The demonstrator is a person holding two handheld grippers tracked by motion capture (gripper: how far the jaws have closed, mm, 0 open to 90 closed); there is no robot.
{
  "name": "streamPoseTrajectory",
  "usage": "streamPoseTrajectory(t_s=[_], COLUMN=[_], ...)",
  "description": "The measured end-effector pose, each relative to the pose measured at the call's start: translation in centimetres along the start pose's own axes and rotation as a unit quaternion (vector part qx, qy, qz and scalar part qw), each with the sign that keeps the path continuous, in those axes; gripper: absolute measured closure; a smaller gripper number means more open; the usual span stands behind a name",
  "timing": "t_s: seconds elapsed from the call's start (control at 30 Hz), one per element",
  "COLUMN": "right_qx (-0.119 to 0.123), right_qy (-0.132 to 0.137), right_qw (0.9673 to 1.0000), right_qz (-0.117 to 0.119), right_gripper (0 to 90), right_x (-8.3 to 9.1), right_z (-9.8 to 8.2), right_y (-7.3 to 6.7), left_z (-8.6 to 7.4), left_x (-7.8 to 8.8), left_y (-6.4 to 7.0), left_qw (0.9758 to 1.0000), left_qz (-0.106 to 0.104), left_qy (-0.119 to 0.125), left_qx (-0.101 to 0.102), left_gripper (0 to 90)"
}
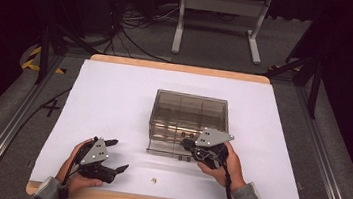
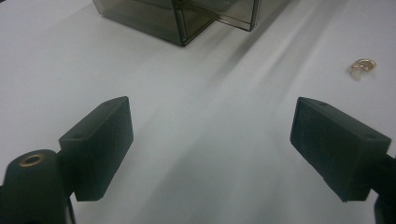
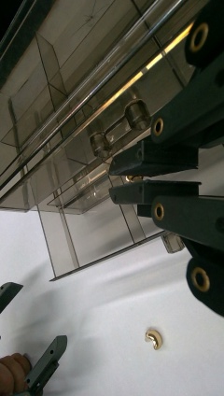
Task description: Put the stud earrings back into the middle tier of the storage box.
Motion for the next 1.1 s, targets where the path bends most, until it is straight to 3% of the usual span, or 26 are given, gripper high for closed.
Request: streamPoseTrajectory(t_s=[0.47,1.1], right_qx=[-0.008,-0.011], right_qy=[-0.015,-0.013], right_qw=[0.9998,0.9998], right_qz=[0.001,-0.002], right_gripper=[85.1,82.4], right_x=[-0.32,-0.28], right_z=[-0.46,-0.60], right_y=[0.26,0.10], left_z=[-0.02,-0.02], left_x=[-0.01,-0.03], left_y=[0.01,0.05], left_qw=[1.0000,1.0000], left_qz=[0.000,0.000], left_qy=[-0.001,-0.002], left_qx=[-0.001,-0.003], left_gripper=[13.8,13.7])
Point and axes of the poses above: each handheld gripper's, and its own axes: x roughly backward along the jaws, z roughly out of its top, y roughly to its right, the point moved 10 cm from there along -x, roughly forward along the jaws, and after that the axes turned 1 degree about z, right-handed, at the moved point
